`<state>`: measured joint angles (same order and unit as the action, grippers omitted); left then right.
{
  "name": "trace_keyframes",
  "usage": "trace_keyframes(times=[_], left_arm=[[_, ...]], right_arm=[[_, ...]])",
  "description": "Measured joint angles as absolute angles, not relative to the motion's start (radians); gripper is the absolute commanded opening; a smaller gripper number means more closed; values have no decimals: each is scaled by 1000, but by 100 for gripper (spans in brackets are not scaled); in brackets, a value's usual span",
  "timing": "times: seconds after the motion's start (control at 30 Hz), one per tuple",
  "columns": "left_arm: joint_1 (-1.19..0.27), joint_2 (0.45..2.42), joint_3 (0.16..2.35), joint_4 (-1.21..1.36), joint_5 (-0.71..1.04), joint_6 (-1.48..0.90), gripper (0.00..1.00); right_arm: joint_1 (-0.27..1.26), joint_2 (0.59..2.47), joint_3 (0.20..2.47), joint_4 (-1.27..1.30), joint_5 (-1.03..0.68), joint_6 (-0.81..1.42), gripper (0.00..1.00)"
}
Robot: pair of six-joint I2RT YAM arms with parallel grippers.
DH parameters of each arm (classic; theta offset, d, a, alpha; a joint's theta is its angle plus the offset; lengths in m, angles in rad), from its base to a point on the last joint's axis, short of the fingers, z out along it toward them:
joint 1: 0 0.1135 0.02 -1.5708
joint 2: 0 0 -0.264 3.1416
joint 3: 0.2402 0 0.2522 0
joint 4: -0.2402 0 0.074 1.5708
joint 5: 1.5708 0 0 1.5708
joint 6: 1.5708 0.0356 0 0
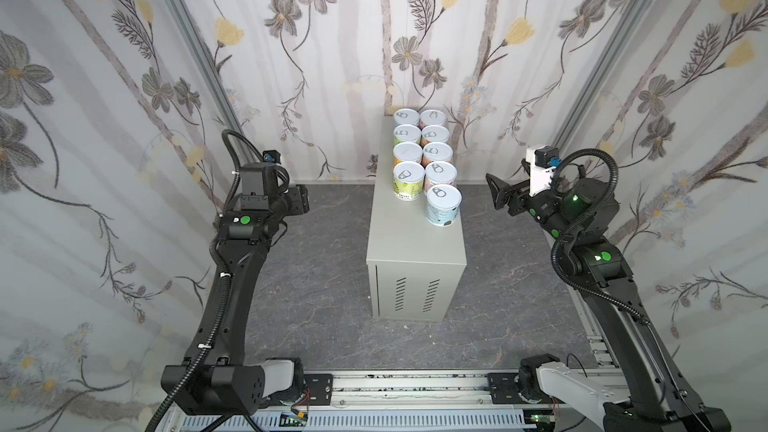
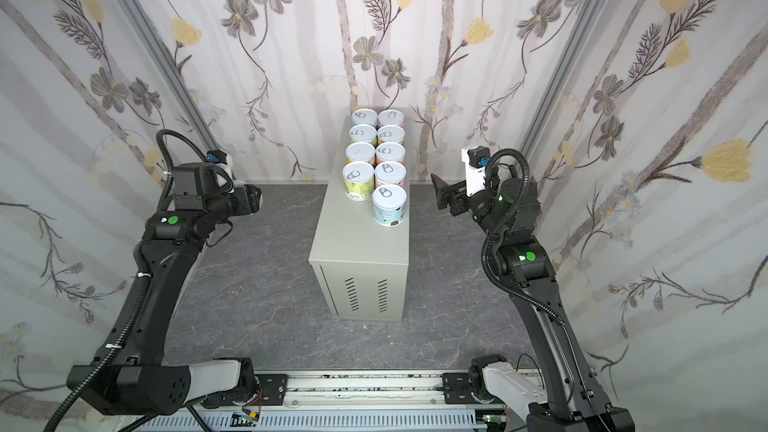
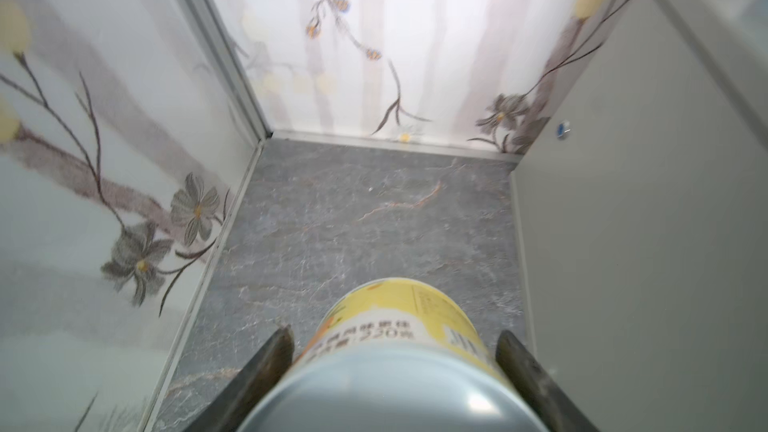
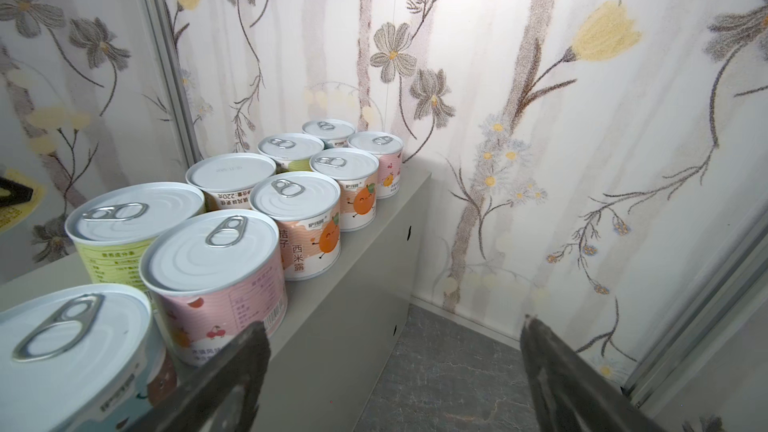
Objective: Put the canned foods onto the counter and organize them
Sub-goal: 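Lift the yellow can up onto the cabinet top with the left gripper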
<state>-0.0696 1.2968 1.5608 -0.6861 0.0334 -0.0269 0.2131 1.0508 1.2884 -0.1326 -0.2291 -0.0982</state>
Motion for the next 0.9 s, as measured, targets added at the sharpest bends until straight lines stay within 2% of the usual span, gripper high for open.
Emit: trace_keyframes(times=[0.23, 0.43, 0.63, 0.9], left_arm=[[-228, 1397, 1884, -871, 108, -30, 54], [-423, 1506, 2085, -1003, 131, -25, 54], [-585, 1580, 2146, -1124, 73, -6, 54], [-696, 1636, 2184, -1170, 23, 1, 56]], right_arm=[[213, 1011, 1295, -160, -282, -94, 94], [213, 980, 1282, -169, -315, -87, 96], [213, 959, 1291, -200, -342, -87, 97], [213, 939, 1293, -225, -361, -89, 97]])
